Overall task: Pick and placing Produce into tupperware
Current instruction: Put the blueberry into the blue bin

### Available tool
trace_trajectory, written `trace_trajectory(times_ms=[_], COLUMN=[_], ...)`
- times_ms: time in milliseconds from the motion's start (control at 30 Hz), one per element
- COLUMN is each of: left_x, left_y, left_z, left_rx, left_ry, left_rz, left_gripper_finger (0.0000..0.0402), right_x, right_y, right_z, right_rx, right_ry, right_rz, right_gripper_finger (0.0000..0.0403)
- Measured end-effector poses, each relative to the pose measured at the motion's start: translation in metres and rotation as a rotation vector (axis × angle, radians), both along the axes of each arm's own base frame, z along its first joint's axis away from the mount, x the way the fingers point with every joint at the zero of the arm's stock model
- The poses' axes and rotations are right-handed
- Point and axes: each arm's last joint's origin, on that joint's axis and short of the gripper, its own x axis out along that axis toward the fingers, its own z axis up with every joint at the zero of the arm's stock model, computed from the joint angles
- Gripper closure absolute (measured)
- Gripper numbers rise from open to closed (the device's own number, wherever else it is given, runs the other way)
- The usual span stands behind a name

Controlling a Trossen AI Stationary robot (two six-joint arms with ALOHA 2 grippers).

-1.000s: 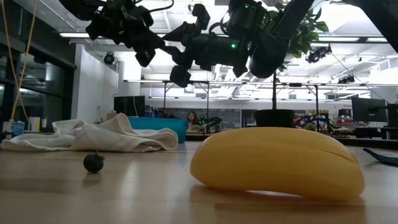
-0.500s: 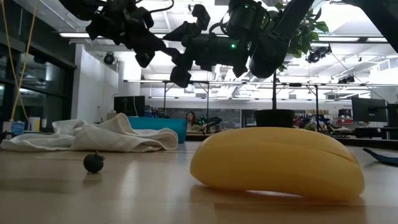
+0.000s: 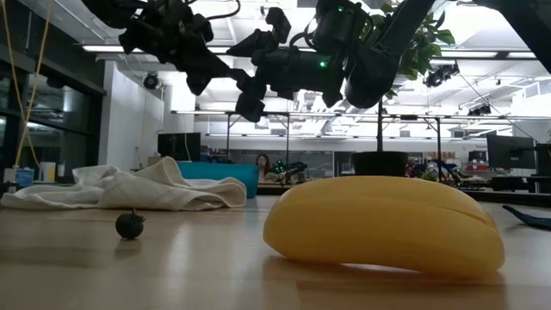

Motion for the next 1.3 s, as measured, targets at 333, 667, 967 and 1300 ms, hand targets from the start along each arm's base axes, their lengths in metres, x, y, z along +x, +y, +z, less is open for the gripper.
trace_trajectory(times_ms=[333, 667, 967, 1300], left_x=[-0.003, -0.008, 0.0, 0.013], left_y=[0.009, 0.013, 0.023, 0.044], left_z=[-0.004, -0.013, -0.036, -0.049], left_rx=[0.113, 0.132, 0.063, 0.004], left_ry=[0.144, 0.291, 0.375, 0.496], left_rz=[0.302, 0.492, 0.527, 0.552], left_gripper_finger=[0.0355, 0.0355, 0.0355, 0.0355], right_x=[0.0, 0.0, -0.004, -0.005], right_y=[0.0, 0.0, 0.001, 0.009], right_z=[0.0, 0.001, 0.01, 0.014], right_rx=[0.0, -0.002, -0.096, -0.131], right_ry=[0.0, -0.008, -0.071, -0.109], right_rz=[0.0, -0.001, -0.027, -0.018], right_gripper_finger=[0.0246, 0.0246, 0.0246, 0.0246])
